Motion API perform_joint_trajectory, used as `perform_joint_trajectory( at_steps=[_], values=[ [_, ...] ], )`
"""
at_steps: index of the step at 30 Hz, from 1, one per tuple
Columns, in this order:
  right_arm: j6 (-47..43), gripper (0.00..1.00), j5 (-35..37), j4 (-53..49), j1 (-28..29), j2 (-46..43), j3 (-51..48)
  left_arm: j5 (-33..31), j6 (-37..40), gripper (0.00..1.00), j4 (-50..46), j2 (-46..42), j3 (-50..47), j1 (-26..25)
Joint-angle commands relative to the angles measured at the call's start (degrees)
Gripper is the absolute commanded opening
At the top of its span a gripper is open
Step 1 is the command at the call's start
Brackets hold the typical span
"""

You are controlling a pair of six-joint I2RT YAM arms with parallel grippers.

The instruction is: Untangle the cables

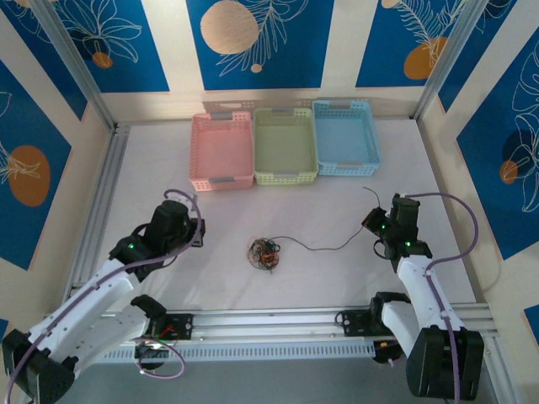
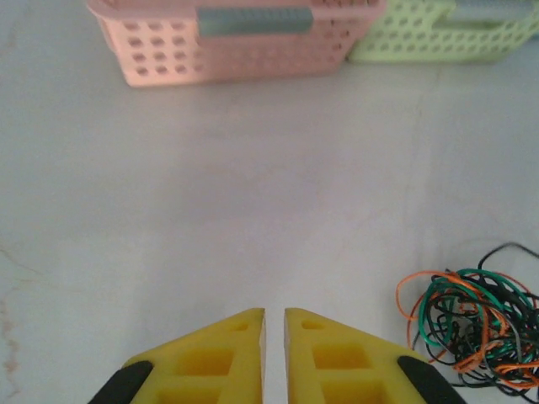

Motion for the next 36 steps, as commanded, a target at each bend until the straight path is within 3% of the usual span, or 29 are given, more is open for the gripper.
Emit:
perform_joint_trajectory(
  at_steps=[1, 6, 8, 10, 16, 24, 32, 36],
  values=[
    [0.66, 0.0, -2.24, 2.53, -0.48, -0.66, -1.12, 7.18, -0.7, 0.17, 3.5, 1.9, -0.62, 0.59],
    [0.62, 0.0, -3.72, 3.69, -0.47, -0.67, -1.57, 29.11, -1.89, 0.32, 15.71, 7.13, -1.3, -0.09],
    [0.53, 0.0, -3.97, 3.82, -0.48, -0.67, -1.6, 33.7, -3.16, 0.37, 20.11, 9.8, -1.26, -2.07],
    [0.61, 0.0, -4.23, 4.03, -0.41, -0.67, -1.75, 34.29, -3.34, 0.43, 21.22, 12.84, -0.35, -4.94],
    [1.59, 0.0, -5.41, 4.92, -0.61, -0.42, -2.44, 29.68, -6.26, 0.49, 22.77, 22.81, 1.4, -12.77],
    [2.2, 0.0, -5.95, 5.13, -0.91, -0.28, -2.74, 14.57, -6.09, 0.54, 12.92, 30.68, 8.35, -24.27],
    [2.53, 0.0, -6.39, 5.27, -1.35, -0.23, -2.92, 6.83, -6.97, 0.55, 7.94, 36.65, 10.77, -26.26],
    [2.55, 0.0, -6.71, 5.18, -1.53, -0.28, -3.0, 4.67, -7.58, 0.56, 7.37, 35.31, 9.73, -26.51]
  ],
)
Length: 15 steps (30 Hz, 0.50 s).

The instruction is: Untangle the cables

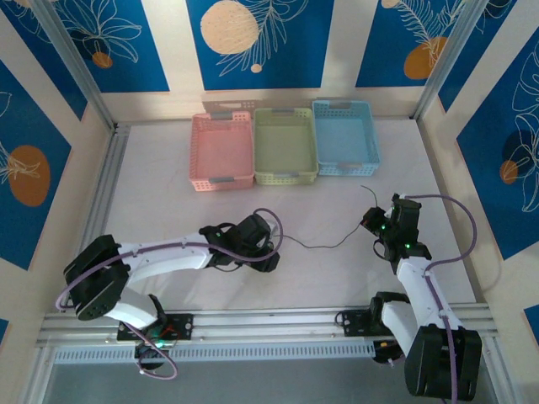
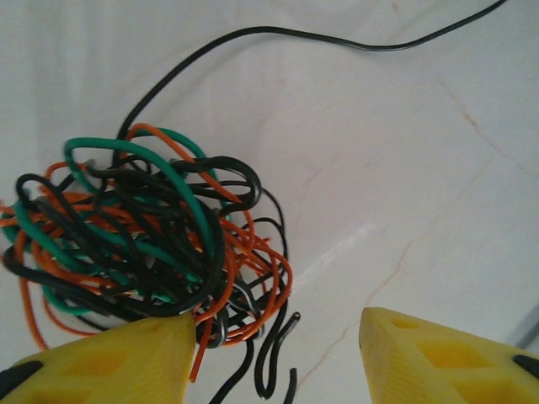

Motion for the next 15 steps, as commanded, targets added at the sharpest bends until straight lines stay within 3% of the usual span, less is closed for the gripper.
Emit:
perform_joint_trajectory(
  at_steps=[1, 9, 15],
  values=[
    [0.82, 0.0, -1.33, 0.93, -0.38, -0.17, -1.14, -4.78, -1.34, 0.57, -4.03, -1.25, -0.11, -0.48],
    [0.91, 0.0, -1.36, 0.94, -0.46, -0.23, -1.19, -5.03, -2.87, 0.58, -4.17, -7.01, -3.36, -0.56],
    [1.04, 0.0, -1.26, 0.88, -0.49, -0.15, -1.16, -1.67, -3.6, 0.57, -1.31, -5.08, -4.35, -0.95]
  ],
)
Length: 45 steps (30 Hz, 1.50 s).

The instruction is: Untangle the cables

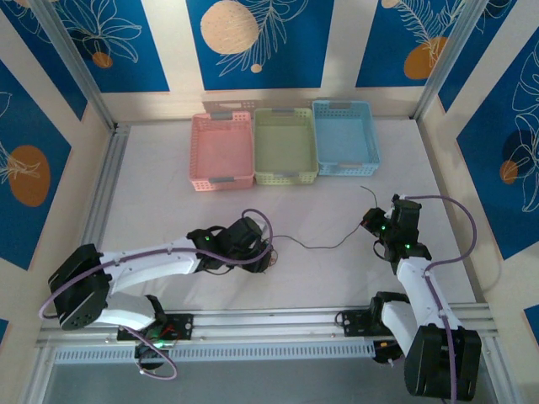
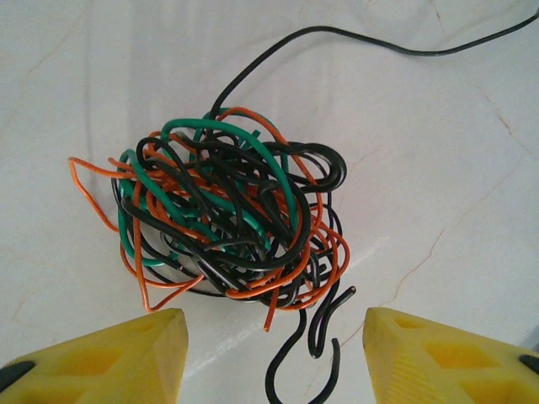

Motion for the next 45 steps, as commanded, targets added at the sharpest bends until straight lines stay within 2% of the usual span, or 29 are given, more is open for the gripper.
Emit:
perform_joint_trajectory(
  at_steps=[1, 13, 16, 20, 23, 27, 32, 35, 39, 41, 45],
  values=[
    [0.8, 0.0, -0.71, 0.82, -0.37, -0.15, -0.83, 2.32, -1.53, 0.56, 2.22, 1.63, -1.18, -1.06],
    [0.81, 0.0, -0.92, 0.79, -0.43, 0.01, -0.73, 2.18, -2.3, 0.4, 4.53, 5.27, -2.48, -1.38],
    [0.89, 0.0, -0.92, 0.8, -0.47, 0.02, -0.73, 1.06, -2.4, 0.29, 4.41, 4.52, -2.93, -1.37],
    [0.93, 0.0, -0.86, 0.73, -0.51, 0.25, -0.64, -2.16, -2.29, 0.07, 2.91, 1.86, -3.19, -1.04],
    [0.98, 0.0, -0.92, 0.72, -0.62, 0.51, -0.55, -4.93, -1.24, 0.0, -0.64, -1.75, -2.97, 0.5],
    [1.67, 0.0, -0.45, 0.14, -1.28, 0.81, -0.57, -10.11, 1.55, 0.0, -11.38, -9.96, -1.09, 4.68],
    [2.82, 0.0, 0.27, -0.76, -2.25, 0.92, -0.47, -15.59, 6.4, 0.0, -26.03, -22.01, 3.66, 13.9],
    [2.85, 0.0, 0.1, -0.71, -2.42, 1.14, -0.54, -19.17, 9.26, 0.0, -30.35, -26.84, 7.75, 16.97],
    [3.06, 0.0, 0.28, -0.91, -2.58, 1.17, -0.47, -32.83, 13.39, 0.0, -39.63, -25.34, 15.69, 19.1],
    [3.23, 0.0, 0.13, -0.85, -2.62, 1.16, -0.54, -34.02, 15.56, 0.0, -40.72, -25.91, 17.78, 21.35],
    [3.83, 0.0, -0.34, -0.46, -2.97, 1.79, -0.81, -31.99, 19.35, 0.0, -40.07, -28.37, 18.75, 26.23]
  ],
)
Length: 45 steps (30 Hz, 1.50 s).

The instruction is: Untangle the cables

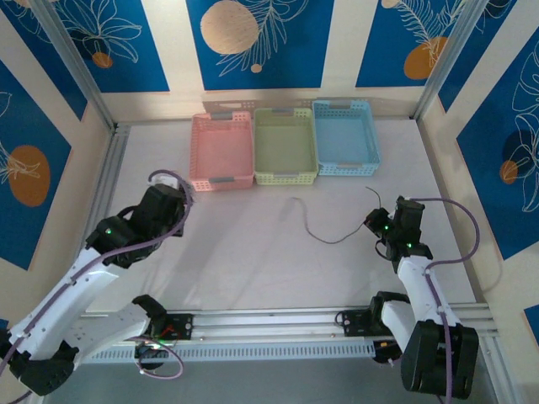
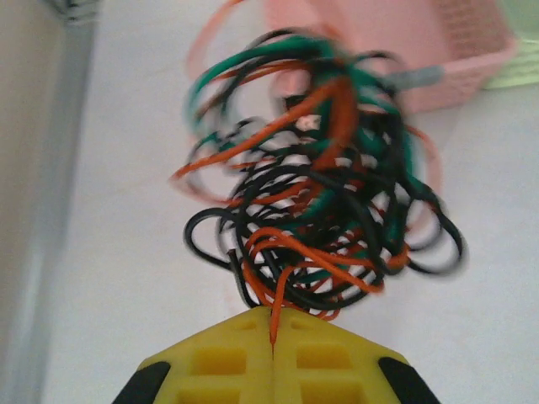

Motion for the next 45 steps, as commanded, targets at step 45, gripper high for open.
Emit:
perform_joint_trajectory(
  at_steps=[45],
  values=[
    [-5.44, 0.0, 0.28, -12.33, 22.29, 27.78, 69.13, 30.76, 5.35, 0.0, 7.16, -2.35, -10.01, 7.58]
  ],
)
